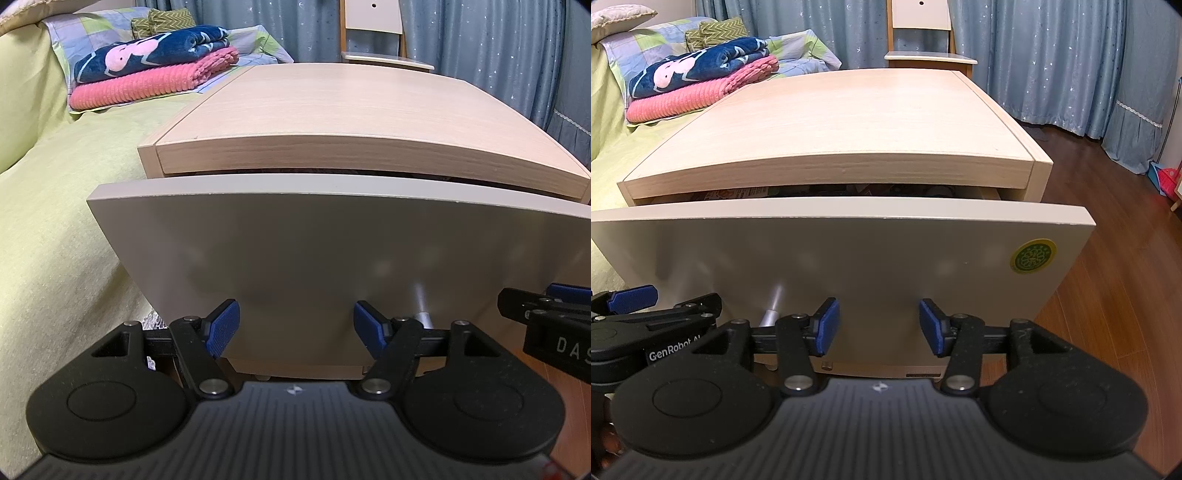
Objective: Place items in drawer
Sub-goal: 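Keep pushing the drawer front with both grippers until it is flush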
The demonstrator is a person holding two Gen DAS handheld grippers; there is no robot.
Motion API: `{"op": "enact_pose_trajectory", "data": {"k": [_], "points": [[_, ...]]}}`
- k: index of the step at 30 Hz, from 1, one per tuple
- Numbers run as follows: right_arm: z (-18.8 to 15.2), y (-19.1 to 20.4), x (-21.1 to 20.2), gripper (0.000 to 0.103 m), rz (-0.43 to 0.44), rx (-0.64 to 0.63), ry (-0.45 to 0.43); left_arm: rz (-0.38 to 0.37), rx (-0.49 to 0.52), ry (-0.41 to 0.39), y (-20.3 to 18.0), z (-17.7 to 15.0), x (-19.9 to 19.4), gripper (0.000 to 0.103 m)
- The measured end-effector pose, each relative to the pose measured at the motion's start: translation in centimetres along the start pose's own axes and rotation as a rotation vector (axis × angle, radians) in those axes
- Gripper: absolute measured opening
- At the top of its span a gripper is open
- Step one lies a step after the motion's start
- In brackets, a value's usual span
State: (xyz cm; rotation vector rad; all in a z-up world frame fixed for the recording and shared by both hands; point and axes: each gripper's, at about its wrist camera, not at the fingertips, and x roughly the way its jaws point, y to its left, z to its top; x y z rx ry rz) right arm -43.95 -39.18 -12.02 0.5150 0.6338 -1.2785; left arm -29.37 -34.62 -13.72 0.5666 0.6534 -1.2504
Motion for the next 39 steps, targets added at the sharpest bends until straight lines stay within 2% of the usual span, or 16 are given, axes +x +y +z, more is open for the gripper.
{"op": "enact_pose_trajectory", "data": {"k": [39], "points": [[0.7,0.0,1.1,0.047,-0.011,0.006,-0.018,0.012,0.004,0.0,0.5,1.4,1.6,0.072]]}}
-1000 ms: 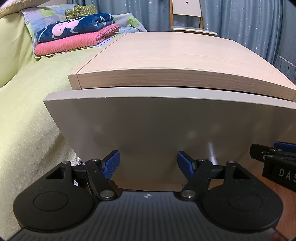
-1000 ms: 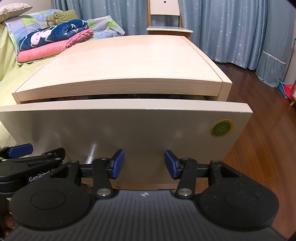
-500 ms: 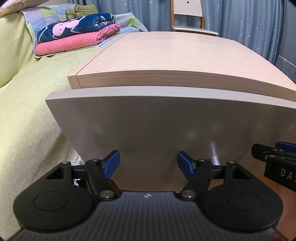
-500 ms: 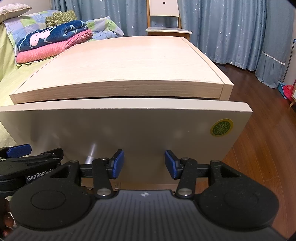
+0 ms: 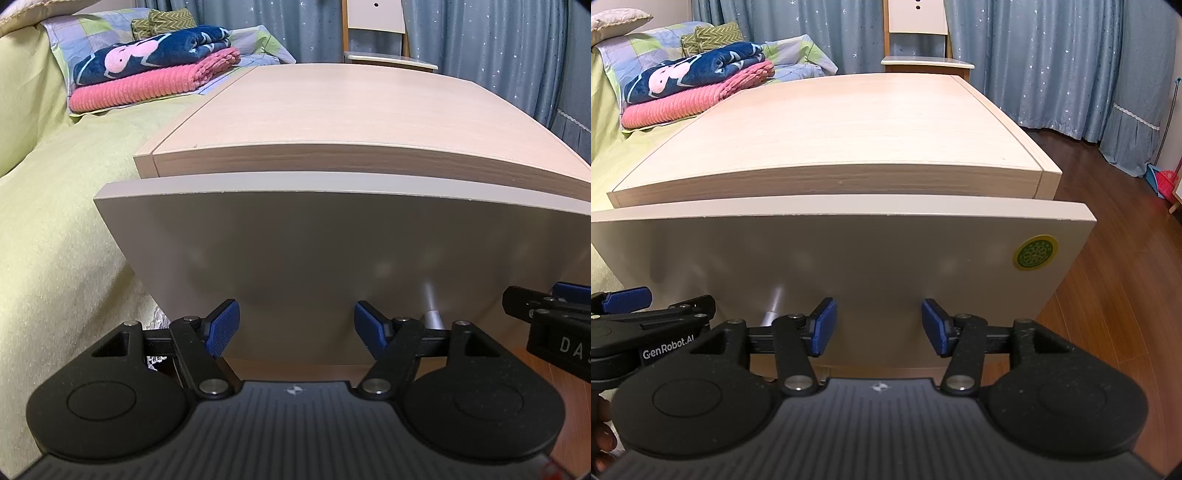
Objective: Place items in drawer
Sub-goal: 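Keep pushing the drawer front with both grippers until it is flush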
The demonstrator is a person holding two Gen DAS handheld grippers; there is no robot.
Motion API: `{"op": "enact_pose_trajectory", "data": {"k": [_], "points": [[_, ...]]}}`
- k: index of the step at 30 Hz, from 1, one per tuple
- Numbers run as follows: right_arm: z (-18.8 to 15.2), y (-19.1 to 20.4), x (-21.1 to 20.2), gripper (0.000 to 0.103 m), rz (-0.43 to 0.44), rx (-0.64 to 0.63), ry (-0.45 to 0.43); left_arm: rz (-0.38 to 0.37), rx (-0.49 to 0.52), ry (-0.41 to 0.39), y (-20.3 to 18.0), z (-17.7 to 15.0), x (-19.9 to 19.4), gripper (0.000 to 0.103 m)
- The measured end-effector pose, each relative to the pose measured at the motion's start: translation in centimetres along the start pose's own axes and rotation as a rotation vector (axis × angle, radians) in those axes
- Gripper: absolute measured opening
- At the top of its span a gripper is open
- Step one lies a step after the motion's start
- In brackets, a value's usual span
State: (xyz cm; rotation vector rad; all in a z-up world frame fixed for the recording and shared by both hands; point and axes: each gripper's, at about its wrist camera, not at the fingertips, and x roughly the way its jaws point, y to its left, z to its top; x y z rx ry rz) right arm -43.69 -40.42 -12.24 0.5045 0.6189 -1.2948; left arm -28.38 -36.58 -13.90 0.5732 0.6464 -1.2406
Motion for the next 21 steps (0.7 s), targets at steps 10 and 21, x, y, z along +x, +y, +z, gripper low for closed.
{"op": "enact_pose_trajectory", "data": {"k": [10,21], "points": [[0.23,0.07,0.2,0.048,-0.004,-0.003,-0.005,-0.001,-0.002,0.0,0.09,0.28,0.32,0.072],[0.45,0.23,0.6,0.049,-0.006,-0.002,-0.008,0.001,-0.004,-0.005,0.08,0.53,0.56,0.072]]}}
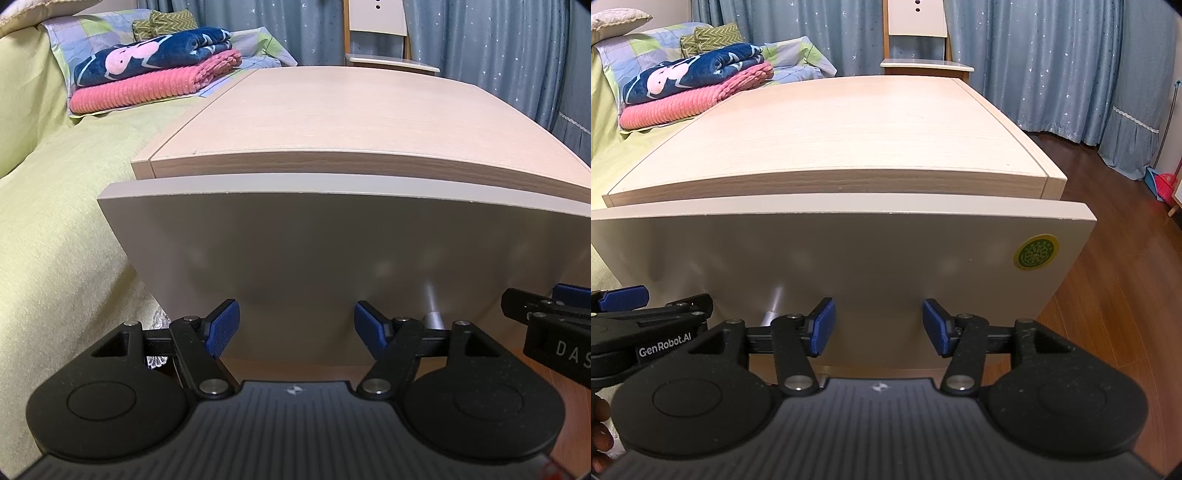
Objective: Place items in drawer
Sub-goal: 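Keep pushing the drawer front with both grippers until it is flush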
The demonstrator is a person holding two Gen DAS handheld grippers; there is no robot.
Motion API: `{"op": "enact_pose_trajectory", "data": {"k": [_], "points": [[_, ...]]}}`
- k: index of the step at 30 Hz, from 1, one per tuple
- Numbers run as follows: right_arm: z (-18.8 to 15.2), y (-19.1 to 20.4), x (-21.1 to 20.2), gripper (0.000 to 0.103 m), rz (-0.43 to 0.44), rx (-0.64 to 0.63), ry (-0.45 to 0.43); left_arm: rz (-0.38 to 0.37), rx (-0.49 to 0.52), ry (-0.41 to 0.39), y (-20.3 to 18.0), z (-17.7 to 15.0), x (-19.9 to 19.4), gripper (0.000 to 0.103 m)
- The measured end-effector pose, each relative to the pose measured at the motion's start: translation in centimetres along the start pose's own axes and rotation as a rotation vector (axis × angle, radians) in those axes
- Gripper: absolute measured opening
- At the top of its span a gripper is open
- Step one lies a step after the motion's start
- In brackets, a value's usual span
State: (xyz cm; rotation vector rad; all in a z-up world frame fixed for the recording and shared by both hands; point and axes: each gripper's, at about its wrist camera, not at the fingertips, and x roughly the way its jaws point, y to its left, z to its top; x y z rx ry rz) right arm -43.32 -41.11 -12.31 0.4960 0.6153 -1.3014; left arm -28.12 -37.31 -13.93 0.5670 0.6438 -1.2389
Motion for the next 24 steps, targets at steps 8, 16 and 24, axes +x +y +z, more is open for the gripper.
{"op": "enact_pose_trajectory", "data": {"k": [8,16,24], "points": [[0.3,0.0,0.3,0.049,0.0,0.002,-0.001,0.001,0.003,-0.002,-0.2,0.2,0.1,0.072],[0.5,0.0,0.5,0.049,-0.003,0.003,-0.002,0.0,-0.002,-0.002,0.1,0.7,0.4,0.072],[0.8,-0.1,0.7,0.049,-0.006,0.008,-0.001,-0.001,-0.003,0.002,0.3,1.1,0.8,0.072]]}}
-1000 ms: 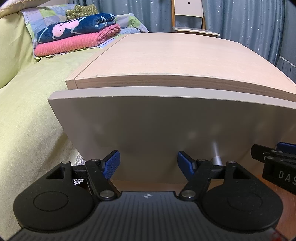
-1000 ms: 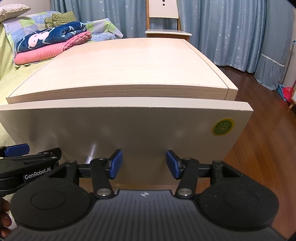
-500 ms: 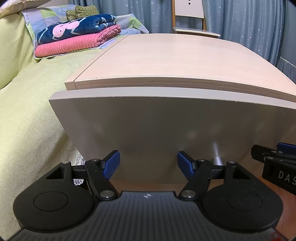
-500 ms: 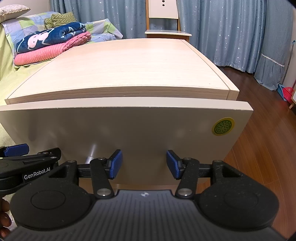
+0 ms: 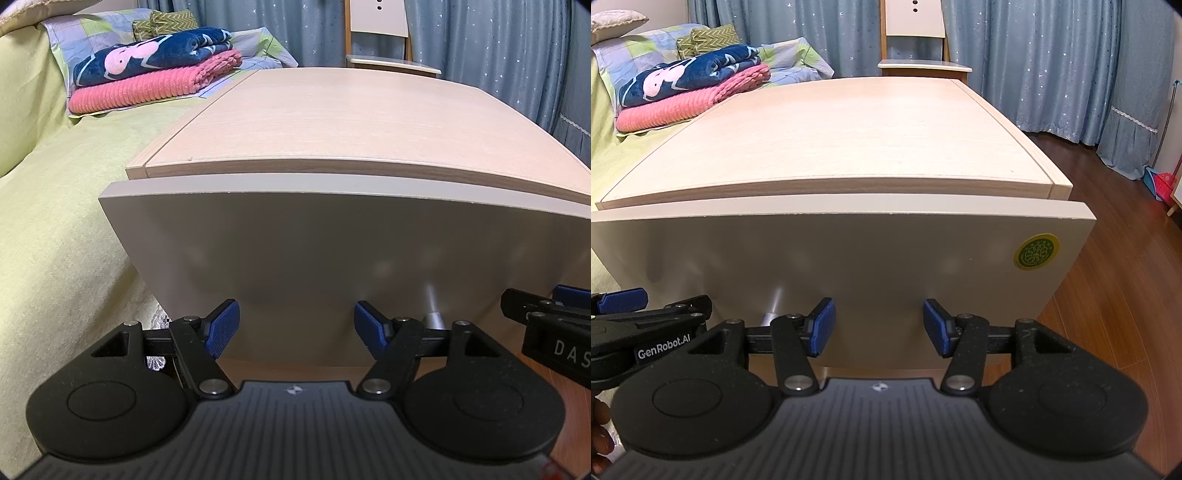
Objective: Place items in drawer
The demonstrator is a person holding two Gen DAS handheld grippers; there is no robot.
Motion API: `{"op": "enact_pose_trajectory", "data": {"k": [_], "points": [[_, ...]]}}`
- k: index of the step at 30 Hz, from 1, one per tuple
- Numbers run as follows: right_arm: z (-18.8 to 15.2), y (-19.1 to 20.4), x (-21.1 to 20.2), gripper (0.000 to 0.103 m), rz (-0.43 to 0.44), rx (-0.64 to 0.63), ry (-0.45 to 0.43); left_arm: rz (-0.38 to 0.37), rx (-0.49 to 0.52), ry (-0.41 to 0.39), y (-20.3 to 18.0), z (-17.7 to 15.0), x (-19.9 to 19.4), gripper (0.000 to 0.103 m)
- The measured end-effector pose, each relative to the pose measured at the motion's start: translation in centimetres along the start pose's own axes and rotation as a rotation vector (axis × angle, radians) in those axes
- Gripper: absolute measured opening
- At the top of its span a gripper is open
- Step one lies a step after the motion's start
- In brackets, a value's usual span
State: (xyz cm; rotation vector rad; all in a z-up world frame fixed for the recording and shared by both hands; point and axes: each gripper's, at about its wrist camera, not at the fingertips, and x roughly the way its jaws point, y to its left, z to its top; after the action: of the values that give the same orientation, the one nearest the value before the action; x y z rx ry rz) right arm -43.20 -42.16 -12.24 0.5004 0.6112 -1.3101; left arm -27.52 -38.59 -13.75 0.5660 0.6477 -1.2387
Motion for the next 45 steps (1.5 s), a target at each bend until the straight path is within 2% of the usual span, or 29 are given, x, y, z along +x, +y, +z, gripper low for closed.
{"op": "enact_pose_trajectory", "data": {"k": [40,45], "points": [[0.6,-0.3,0.6,0.052,0.001,0.025,0.008,0.001,-0.004,0.0,0.4,0.7,1.0,0.072],[0.5,-0.4,0.4,0.053,0.013,0.018,0.025,0.008,-0.011,0.035,0.8,0.7,0.7,0.072]]}}
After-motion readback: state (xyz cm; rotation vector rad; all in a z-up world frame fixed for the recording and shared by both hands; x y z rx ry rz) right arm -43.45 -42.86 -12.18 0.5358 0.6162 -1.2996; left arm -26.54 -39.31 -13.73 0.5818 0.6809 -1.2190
